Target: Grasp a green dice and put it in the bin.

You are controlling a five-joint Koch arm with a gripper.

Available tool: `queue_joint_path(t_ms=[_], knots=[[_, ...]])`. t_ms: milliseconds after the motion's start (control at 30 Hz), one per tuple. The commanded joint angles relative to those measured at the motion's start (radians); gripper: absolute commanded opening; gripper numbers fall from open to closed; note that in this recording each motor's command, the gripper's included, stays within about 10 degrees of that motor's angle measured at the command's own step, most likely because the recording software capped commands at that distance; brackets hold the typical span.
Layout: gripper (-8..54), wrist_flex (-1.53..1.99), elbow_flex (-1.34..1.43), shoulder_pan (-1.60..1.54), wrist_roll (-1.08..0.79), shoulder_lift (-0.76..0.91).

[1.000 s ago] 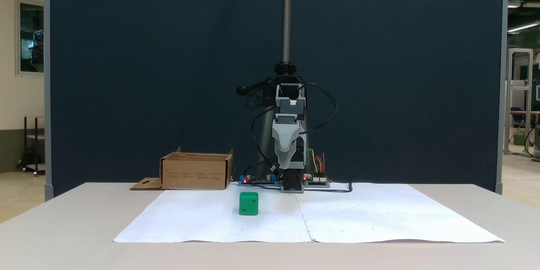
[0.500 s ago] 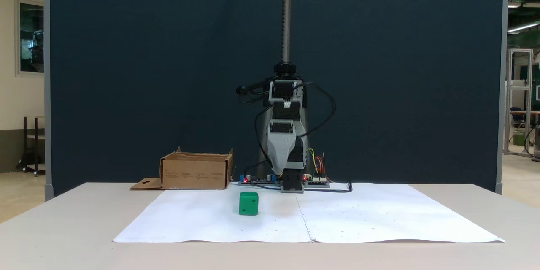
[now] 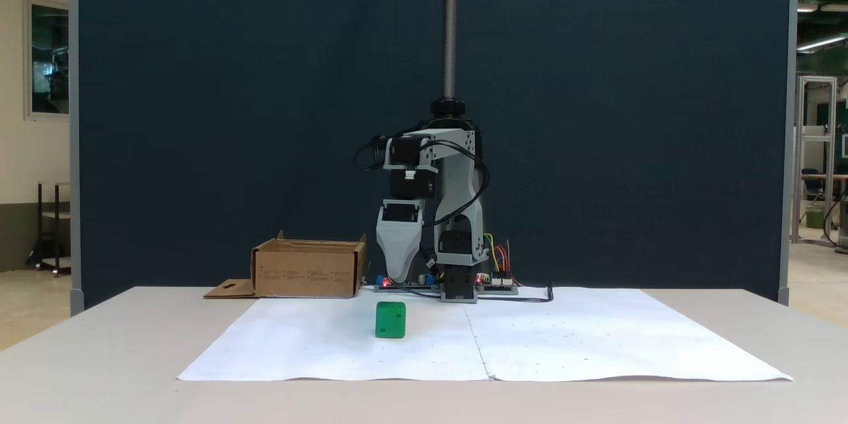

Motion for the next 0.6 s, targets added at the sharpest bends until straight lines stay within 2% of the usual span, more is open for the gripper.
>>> queue_joint_path(t_ms=[0, 567], knots=[[43.5, 0.060, -0.034, 0.034, -0.112, 0.017], [45.7, 0.160, -0.034, 0.104, -0.236, 0.002]])
